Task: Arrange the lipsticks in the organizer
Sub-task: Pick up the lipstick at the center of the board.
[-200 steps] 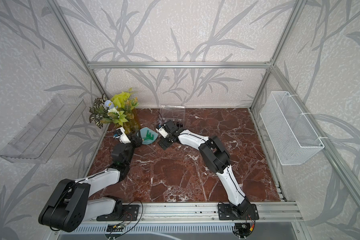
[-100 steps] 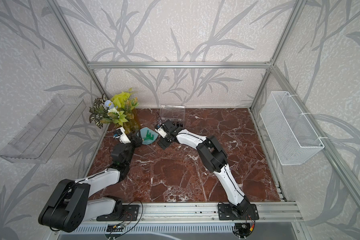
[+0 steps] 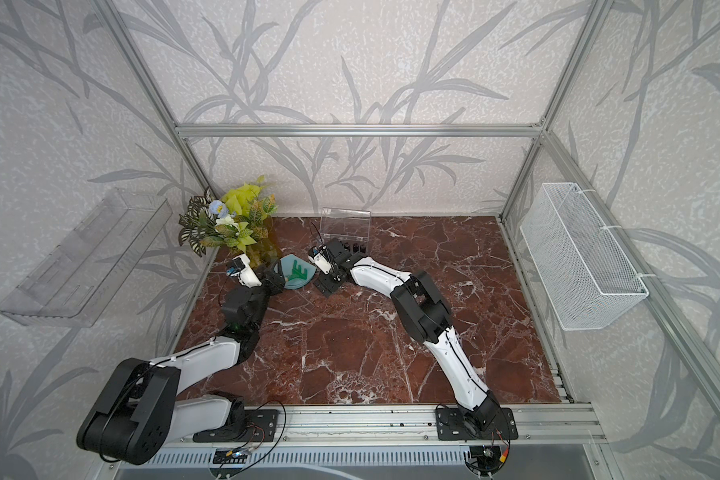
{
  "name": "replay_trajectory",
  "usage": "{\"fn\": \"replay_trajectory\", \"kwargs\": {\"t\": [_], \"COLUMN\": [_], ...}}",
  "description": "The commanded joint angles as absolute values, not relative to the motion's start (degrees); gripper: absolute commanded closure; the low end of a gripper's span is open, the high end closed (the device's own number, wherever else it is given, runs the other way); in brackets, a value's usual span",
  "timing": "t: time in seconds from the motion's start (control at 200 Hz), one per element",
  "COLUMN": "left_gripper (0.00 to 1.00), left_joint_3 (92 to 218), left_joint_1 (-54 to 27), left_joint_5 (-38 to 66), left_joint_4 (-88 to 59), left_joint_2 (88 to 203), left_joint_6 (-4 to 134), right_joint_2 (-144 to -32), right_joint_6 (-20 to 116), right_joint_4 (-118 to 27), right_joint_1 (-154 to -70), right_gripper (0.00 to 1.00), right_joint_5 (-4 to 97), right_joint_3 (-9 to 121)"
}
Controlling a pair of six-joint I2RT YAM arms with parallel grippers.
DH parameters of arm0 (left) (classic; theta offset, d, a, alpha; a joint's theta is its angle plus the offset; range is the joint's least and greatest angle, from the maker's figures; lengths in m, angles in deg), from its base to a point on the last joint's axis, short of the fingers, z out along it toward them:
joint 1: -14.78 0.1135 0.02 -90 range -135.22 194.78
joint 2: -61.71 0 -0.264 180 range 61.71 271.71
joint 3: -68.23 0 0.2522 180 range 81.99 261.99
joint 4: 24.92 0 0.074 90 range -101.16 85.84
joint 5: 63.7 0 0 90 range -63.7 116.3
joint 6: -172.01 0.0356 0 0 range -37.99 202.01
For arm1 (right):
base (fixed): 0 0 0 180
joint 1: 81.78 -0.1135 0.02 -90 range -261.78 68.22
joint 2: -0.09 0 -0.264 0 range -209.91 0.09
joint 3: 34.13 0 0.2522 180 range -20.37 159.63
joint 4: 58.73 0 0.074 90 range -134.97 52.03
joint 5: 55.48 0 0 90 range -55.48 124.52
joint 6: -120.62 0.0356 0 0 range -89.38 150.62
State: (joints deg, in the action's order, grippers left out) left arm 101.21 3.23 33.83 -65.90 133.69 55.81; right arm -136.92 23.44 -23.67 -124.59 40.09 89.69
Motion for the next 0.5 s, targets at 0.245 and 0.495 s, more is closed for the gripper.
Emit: {"fn": "replay_trajectory", "kwargs": {"t": [0.245,0.495], "left_gripper": [0.43,0.43], "left_joint_3": [100.5,100.5], "left_joint_1": [3.6,3.5], "left_joint_5": [33.2,33.1], "left_joint_4": [-67.4,-67.4], "left_joint_2": [133.3,133.2], "left_joint_6": [55.5,55.4], "right_joint_2": [-139.8,-139.3], "right_joint_6": [23.1,23.8], "right_joint_4": [-20.2,-20.0], "right_joint_1": [-124.2,-124.1], "right_gripper": [0.13,0.3], "right_joint_5": [40.5,41.6], "right_joint_3": [92.7,92.1]}}
